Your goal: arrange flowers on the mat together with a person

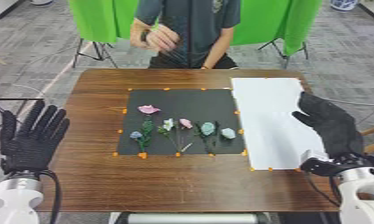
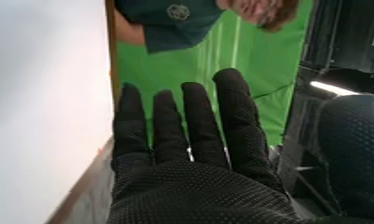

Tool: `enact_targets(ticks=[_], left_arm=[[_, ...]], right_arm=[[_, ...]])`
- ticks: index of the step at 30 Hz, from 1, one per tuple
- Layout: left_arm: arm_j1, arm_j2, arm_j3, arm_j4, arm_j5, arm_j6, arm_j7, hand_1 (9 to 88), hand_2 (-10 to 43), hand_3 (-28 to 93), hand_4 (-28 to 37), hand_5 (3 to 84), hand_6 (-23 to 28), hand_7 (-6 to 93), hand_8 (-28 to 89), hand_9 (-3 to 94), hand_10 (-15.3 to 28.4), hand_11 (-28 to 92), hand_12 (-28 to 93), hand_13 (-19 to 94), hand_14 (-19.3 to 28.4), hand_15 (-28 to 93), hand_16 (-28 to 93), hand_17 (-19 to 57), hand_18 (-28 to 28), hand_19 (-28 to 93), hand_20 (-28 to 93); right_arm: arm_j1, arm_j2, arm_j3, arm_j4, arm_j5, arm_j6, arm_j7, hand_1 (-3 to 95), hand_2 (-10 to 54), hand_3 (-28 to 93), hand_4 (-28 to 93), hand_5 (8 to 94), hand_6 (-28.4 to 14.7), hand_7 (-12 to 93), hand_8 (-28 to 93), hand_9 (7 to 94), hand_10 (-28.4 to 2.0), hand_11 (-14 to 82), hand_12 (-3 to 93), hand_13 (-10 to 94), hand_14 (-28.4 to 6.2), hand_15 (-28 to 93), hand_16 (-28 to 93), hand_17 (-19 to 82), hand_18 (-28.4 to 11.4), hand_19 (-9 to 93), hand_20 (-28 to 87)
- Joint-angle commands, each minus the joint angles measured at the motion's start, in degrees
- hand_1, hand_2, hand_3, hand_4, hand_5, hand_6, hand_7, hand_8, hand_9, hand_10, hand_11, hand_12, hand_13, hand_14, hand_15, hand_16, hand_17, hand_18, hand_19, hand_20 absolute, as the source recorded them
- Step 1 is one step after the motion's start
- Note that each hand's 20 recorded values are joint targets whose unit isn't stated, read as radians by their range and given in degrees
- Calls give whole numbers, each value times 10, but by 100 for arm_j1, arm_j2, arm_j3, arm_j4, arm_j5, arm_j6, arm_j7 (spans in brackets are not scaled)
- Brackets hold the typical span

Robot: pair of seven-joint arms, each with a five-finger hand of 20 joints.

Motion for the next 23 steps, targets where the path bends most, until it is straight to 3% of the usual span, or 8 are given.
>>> enact_targets(ticks=[1, 4, 9, 13, 17, 20, 23], left_arm=[[101, -16, 31, 12, -84, -34, 56, 416, 239, 130, -245, 420, 74, 75, -104, 379, 141, 141, 51, 294, 123, 164, -59, -5, 99, 195, 96], [55, 28, 6, 32, -74, -31, 19, 418, 240, 114, -232, 401, 96, 44, -109, 342, 137, 127, 24, 267, 106, 145, -74, 22, 78, 185, 95], [-70, 107, 54, 60, -60, -35, 53, 416, 233, 137, -238, 373, 90, 44, -116, 293, 123, 136, -15, 224, 86, 130, -94, 27, 65, 167, 91], [-157, 115, 158, 126, -34, -133, -58, 417, 229, 147, -244, 362, 58, 61, -114, 281, 115, 135, -22, 218, 79, 122, -95, 20, 65, 163, 90], [-231, 161, 174, 163, 15, -230, -66, 413, 225, 161, -254, 358, 50, 66, -117, 277, 112, 132, -24, 206, 76, 110, -94, 12, 68, 159, 88], [-267, 184, 179, 147, 101, -177, -94, 416, 227, 140, -249, 358, 48, 65, -116, 267, 105, 123, -25, 200, 74, 101, -88, 8, 71, 155, 88], [-314, 213, 219, 151, 92, -189, -103, 416, 226, 139, -238, 357, 45, 63, -116, 249, 95, 125, -26, 196, 69, 95, -82, 6, 72, 154, 90]], right_arm=[[926, 487, -1149, 294, 261, 93, -268, 62, 144, 766, -279, 318, -26, 110, -105, 328, -116, 41, 78, 246, -77, 62, 76, 146, -96, 266, 56], [1168, 486, -1372, 381, 209, 189, -310, 58, 148, 760, -282, 246, -33, 95, -104, 311, -118, 38, 80, 247, -86, 68, 76, 168, -113, 286, 67], [1446, 514, -1614, 460, 254, 352, -462, 57, 148, 763, -282, 240, -34, 95, -103, 304, -119, 39, 80, 239, -83, 68, 73, 157, -102, 279, 67], [1400, 440, -1514, 413, 149, 246, -389, 59, 145, 770, -282, 265, -30, 103, -105, 304, -119, 39, 79, 238, -81, 67, 71, 152, -99, 274, 65], [1464, 408, -1598, 434, 67, 268, -365, 64, 141, 772, -282, 322, -33, 102, -110, 310, -118, 38, 76, 238, -79, 64, 68, 151, -97, 270, 65], [1498, 467, -1680, 460, 64, 389, -382, 65, 140, 773, -283, 340, -49, 92, -111, 324, -117, 42, 74, 242, -63, 62, 63, 151, -91, 266, 64], [1463, 478, -1655, 461, 56, 420, -351, 66, 137, 778, -282, 340, -67, 76, -109, 331, -115, 47, 69, 244, -55, 63, 49, 153, -85, 265, 64]])
